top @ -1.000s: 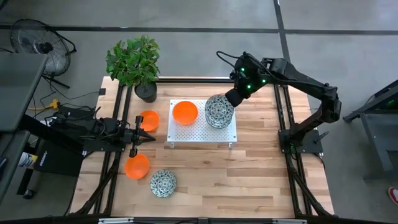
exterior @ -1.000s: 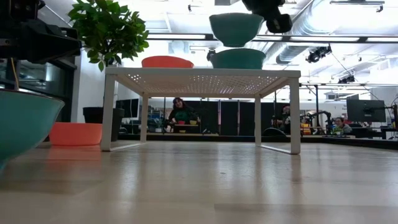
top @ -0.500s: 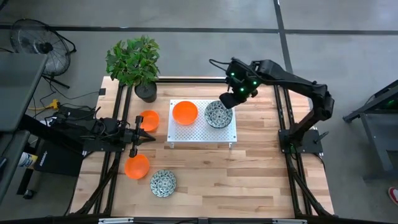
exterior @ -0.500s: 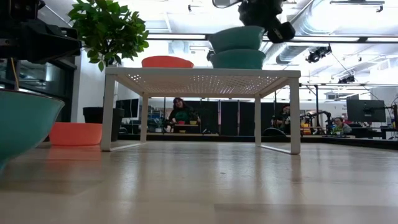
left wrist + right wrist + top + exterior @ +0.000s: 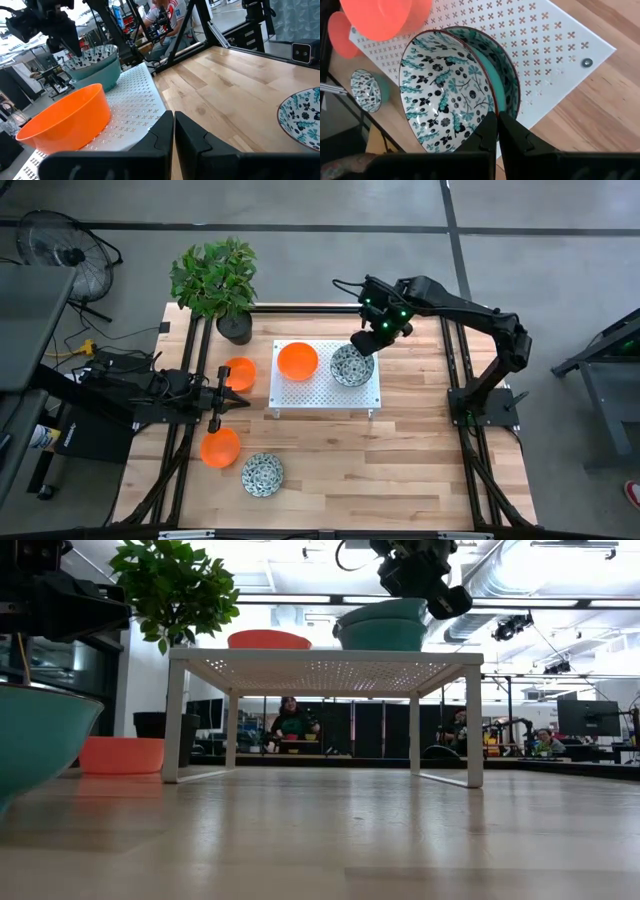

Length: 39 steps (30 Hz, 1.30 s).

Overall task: Pick & Place Mini bowls
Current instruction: Stack the right blue patterned bowl on the blue patterned bowl on the shelf

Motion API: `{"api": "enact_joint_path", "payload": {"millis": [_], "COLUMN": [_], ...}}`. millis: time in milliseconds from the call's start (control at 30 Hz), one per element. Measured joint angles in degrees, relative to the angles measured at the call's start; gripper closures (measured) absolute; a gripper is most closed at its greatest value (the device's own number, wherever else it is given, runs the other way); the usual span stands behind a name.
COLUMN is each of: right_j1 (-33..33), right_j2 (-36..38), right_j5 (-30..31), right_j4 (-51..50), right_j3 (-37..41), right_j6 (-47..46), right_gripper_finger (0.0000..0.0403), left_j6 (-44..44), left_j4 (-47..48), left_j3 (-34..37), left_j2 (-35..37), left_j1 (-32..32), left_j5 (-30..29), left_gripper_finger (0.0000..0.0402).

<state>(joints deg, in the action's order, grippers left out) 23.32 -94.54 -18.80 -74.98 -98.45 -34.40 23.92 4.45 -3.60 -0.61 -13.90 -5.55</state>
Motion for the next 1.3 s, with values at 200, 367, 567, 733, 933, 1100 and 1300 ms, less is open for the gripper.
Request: {"api": "enact_joint_path", "payload": {"millis": [200, 367, 567, 733, 933, 1100, 1300], "right_j1": [0.3, 0.3, 0.3, 0.1, -0.6, -0.9, -0.8], "right_j2": [0.0, 0.0, 0.0, -0.1, -1.2, -3.5, -4.8], "right_j5": [1.7, 1.9, 1.9, 2.4, 3.9, 2.3, 1.7], "right_j4": [0.0, 0.0, 0.0, 0.2, 0.0, -0.3, -0.5], "right_j3": [0.0, 0.0, 0.0, 0.0, -0.1, -0.2, -0.2], "right_j6": [0.1, 0.1, -2.2, -4.0, -5.6, -5.7, -4.3], "right_gripper_finger": [0.0403, 0.0403, 0.0403, 0.0403, 0.0403, 0.0403, 0.0402], "left_j6": [0.0, 0.0, 0.0, 0.0, 0.0, 0.0, 0.0], "left_j4": [0.0, 0.0, 0.0, 0.0, 0.0, 0.0, 0.0], "left_j3": [0.0, 0.0, 0.0, 0.0, 0.0, 0.0, 0.0], "left_j2": [0.0, 0.0, 0.0, 0.0, 0.0, 0.0, 0.0], "left_j1": [0.0, 0.0, 0.0, 0.0, 0.0, 0.0, 0.0], "left_j5": [0.0, 0.0, 0.0, 0.0, 0.0, 0.0, 0.0], "left_gripper_finger": [0.0392, 0.0392, 0.0392, 0.0392, 0.0392, 0.0392, 0.0392]}}
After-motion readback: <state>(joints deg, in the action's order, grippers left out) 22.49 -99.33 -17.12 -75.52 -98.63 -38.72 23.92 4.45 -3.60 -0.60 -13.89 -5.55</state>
